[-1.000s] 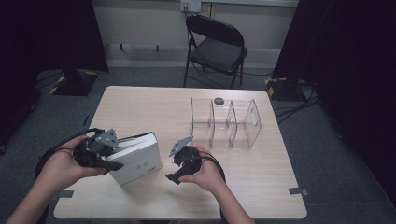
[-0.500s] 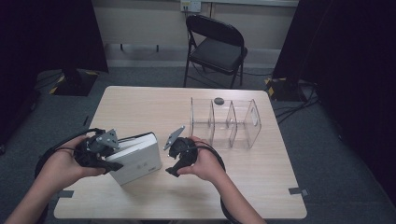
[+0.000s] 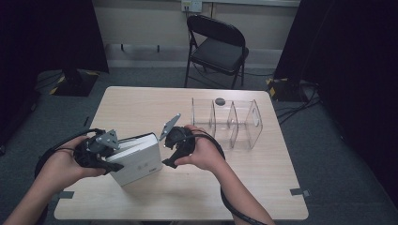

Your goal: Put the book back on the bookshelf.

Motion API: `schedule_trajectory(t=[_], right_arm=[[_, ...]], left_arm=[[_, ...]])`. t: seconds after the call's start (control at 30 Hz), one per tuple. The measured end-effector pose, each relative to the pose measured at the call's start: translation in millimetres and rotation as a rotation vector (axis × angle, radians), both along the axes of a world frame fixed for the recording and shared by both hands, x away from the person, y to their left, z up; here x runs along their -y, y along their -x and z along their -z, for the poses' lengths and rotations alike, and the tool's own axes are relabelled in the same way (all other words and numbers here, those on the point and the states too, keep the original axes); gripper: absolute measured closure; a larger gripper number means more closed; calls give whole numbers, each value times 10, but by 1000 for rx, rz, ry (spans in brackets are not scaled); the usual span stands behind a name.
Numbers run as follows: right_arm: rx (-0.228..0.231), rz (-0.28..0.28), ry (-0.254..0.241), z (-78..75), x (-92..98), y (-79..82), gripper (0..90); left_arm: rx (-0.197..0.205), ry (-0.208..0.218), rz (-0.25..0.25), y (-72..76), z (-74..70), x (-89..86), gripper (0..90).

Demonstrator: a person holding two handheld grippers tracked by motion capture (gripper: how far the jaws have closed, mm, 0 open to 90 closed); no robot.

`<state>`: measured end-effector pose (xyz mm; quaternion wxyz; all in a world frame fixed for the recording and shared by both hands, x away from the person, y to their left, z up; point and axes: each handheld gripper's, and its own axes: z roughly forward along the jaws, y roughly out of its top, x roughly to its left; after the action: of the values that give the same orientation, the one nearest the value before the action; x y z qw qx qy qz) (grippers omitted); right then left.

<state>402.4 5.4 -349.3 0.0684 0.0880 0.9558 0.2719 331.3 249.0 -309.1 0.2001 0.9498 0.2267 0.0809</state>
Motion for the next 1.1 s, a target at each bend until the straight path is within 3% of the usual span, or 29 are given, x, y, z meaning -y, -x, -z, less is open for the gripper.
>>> schedule_trajectory(t=[0.2, 0.47, 0.67, 1.1], right_arm=[[6, -5, 12, -93, -56, -24, 214], [14, -37, -20, -260, -136, -62, 221], [11, -67, -20, -368, -255, -49, 228], [6, -114, -54, -438, -429, -54, 238]], left_arm=[[-2, 3, 1, 9, 3, -24, 664], [-4, 2, -7, 9, 15, -71, 658], [-3, 26, -14, 17, 31, -99, 654], [2, 48, -22, 25, 57, -124, 647]])
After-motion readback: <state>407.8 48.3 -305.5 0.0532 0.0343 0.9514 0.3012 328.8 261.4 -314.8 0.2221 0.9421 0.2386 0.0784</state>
